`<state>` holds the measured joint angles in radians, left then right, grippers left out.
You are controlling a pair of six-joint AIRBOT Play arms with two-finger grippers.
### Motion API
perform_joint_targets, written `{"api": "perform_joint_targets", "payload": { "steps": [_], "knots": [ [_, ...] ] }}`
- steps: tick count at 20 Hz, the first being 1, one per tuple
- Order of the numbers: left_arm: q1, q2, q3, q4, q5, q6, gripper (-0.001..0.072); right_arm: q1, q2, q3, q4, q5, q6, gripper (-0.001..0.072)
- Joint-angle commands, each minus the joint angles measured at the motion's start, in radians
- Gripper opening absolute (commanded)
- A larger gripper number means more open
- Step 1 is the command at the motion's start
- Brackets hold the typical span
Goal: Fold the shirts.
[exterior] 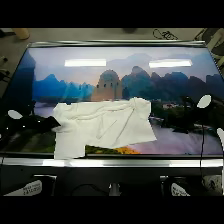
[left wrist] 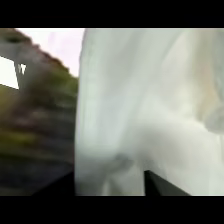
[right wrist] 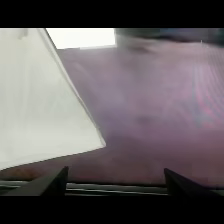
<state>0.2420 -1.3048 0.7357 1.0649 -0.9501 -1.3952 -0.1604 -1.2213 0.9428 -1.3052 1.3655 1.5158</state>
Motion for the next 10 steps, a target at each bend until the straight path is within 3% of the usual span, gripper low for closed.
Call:
{"api": "perform_joint_targets", "payload": {
  "steps": [1, 2, 3, 7, 10],
  "knots": [
    [-0.038, -0.023, -0.008, -0.018, 0.039, 0.002, 0.0191, 0.002, -0.005, -0.085, 0.007, -0.047, 0.025, 0.0664],
    [-0.038, -0.019, -0.003, -0.02, 0.022, 0.016, 0.0069, 0.003, -0.016, -0.111, 0.016, -0.05, 0.023, 0.0664],
    [-0.037, -0.014, 0.008, -0.021, -0.002, 0.041, 0.0024, 0.003, -0.033, -0.134, 0.037, -0.06, 0.006, 0.0664],
    [-0.038, 0.055, 0.035, -0.02, -0.052, 0.064, 0.0024, 0.003, -0.116, -0.15, 0.203, -0.106, -0.052, 0.0661],
    [-0.038, 0.125, 0.035, -0.021, -0.07, 0.061, 0.0024, 0.003, -0.175, -0.15, 0.237, -0.113, -0.051, 0.0658]
  ]
}}
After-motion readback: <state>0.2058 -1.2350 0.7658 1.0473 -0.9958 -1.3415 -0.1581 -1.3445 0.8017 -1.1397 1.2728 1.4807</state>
